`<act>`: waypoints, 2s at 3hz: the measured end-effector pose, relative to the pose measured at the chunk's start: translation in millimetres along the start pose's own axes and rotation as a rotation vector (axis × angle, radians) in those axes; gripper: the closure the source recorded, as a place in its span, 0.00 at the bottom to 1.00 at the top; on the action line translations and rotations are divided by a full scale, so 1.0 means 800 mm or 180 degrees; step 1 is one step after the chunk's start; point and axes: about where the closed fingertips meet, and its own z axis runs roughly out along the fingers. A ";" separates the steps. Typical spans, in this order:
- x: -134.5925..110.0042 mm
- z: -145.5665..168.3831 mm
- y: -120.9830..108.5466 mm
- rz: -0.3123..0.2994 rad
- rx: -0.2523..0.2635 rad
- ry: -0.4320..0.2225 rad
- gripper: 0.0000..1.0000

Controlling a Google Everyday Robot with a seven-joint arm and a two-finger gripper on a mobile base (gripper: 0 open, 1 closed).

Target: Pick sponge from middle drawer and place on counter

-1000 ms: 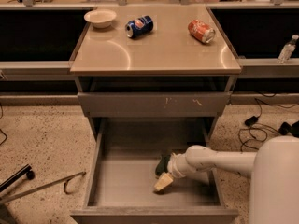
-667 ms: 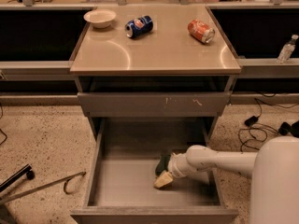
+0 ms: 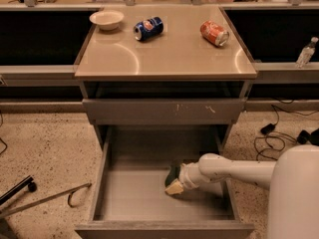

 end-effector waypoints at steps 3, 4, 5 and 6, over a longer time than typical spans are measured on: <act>-0.138 -0.139 0.062 -0.0441 -0.0215 -0.0269 1.00; -0.147 -0.150 0.079 -0.0516 -0.0333 -0.0219 1.00; -0.144 -0.147 0.079 -0.0503 -0.0336 -0.0214 1.00; -0.157 -0.161 0.080 -0.0566 -0.0252 -0.0202 1.00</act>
Offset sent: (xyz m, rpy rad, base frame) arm -0.0272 0.0434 0.2137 0.0764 -0.1006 0.1598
